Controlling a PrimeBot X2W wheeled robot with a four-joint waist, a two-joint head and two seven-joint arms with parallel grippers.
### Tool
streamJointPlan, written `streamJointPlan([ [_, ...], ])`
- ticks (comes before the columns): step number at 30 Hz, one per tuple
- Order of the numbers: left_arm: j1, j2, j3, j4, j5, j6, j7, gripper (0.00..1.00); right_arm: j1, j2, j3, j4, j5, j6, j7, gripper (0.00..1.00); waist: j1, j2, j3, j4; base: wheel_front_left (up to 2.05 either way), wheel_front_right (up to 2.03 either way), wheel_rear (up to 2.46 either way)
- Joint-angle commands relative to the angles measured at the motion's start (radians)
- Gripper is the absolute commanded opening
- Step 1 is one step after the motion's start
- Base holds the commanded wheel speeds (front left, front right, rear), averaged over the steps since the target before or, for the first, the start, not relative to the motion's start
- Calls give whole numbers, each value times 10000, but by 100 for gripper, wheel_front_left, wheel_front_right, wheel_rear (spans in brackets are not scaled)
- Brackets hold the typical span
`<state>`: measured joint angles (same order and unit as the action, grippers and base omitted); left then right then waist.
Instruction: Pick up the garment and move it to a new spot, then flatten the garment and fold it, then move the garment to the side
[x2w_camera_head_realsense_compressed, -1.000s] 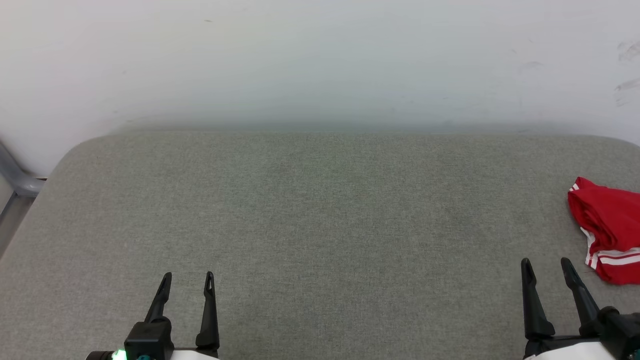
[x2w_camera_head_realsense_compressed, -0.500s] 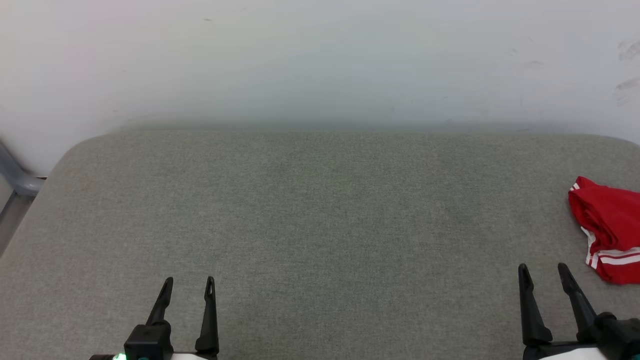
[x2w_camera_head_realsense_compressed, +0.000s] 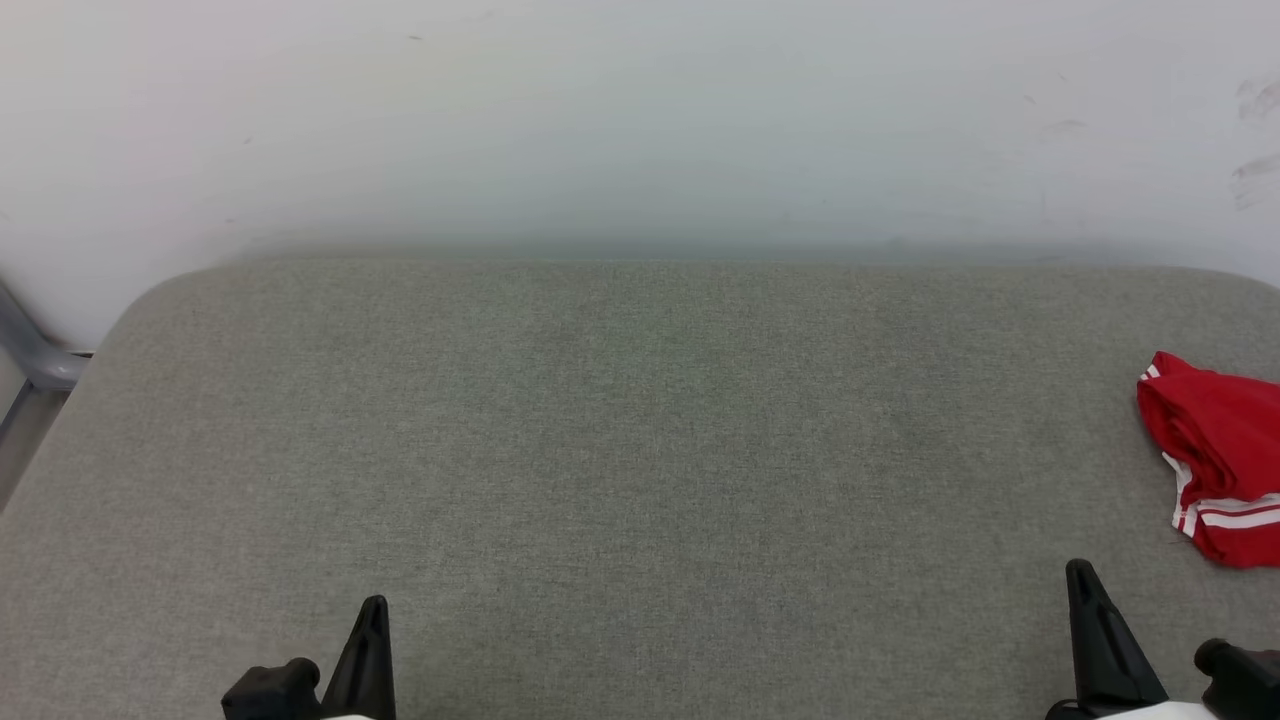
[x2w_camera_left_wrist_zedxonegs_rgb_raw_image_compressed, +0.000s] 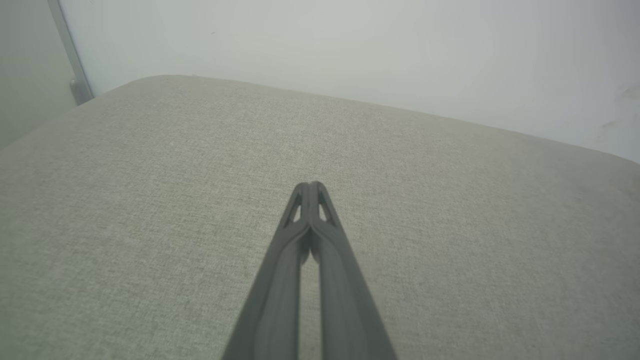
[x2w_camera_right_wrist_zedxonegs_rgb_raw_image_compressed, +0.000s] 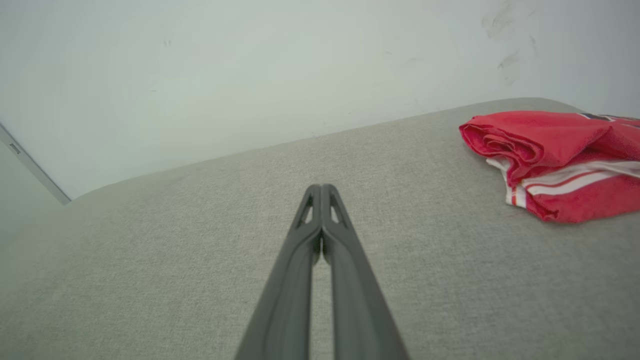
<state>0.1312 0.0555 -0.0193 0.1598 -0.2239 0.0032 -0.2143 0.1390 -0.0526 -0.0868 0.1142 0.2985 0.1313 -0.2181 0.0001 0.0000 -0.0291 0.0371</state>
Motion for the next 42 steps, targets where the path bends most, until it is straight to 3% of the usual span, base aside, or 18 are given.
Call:
streamJointPlan([
  [1, -317, 18, 86, -117, -435, -63, 76, 0, -321, -10, -19, -93, 450, -1, 78, 0, 0, 0, 3, -4, 0, 0, 0],
  [20, -855, 3, 393, 104, -3837, -394, 875, 0, -892, -14, -77, 252, 3665, -2, 889, 0, 0, 0, 56, -65, 0, 0, 0],
  [42, -1362, -13, 697, 333, -6973, -692, 1629, 0, -1411, -10, -133, 575, 6633, -3, 1651, 0, 0, 0, 116, -134, 0, 0, 0],
])
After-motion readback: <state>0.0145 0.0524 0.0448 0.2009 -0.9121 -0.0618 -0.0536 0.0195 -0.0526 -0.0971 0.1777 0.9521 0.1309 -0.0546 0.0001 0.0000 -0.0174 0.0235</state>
